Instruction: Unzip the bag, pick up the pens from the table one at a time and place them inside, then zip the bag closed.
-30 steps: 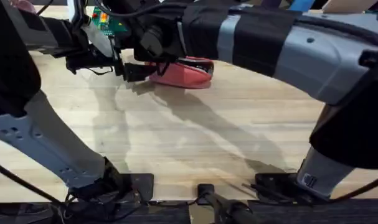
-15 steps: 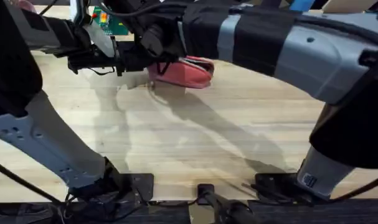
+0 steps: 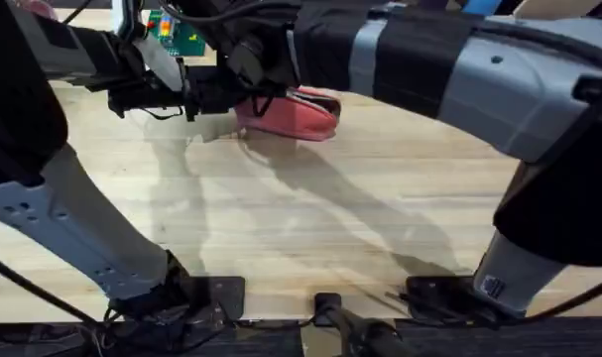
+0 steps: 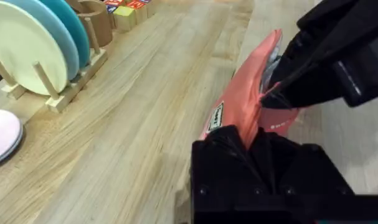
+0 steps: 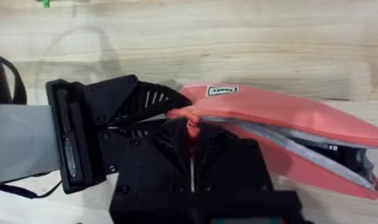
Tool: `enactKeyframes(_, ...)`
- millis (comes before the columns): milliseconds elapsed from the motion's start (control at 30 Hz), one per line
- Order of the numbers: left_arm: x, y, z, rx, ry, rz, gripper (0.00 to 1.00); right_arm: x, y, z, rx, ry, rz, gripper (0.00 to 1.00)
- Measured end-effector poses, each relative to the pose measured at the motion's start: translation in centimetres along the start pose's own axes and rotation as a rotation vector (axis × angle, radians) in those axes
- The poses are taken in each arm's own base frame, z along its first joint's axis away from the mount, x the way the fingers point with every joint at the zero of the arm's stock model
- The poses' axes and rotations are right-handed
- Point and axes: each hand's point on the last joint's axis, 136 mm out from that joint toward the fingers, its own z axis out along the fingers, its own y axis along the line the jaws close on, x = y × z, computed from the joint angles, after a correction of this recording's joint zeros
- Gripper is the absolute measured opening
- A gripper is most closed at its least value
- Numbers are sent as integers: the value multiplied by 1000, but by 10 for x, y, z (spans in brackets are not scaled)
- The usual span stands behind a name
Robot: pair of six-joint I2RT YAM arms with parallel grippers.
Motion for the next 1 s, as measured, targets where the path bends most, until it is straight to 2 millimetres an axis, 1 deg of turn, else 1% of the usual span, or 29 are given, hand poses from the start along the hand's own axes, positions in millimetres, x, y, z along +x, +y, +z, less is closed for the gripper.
enactKeyframes(167,0,0,0,0,2,0,44,2,-4,0,11,13,-30,32)
enactKeyframes(267,1,0,0,-2,8,1,44,5,-14,1,39,36,-45,32)
enactKeyframes(533,2,1,0,-2,11,4,43,-3,-58,-2,140,97,-29,31)
enactKeyframes(633,2,1,0,-3,14,6,43,-5,-72,-2,169,116,-20,31)
enactKeyframes(867,3,1,0,-4,18,6,43,-4,-98,-2,227,171,-15,31)
enactKeyframes(1000,3,1,0,-4,18,6,43,-2,-122,-3,284,219,-22,31)
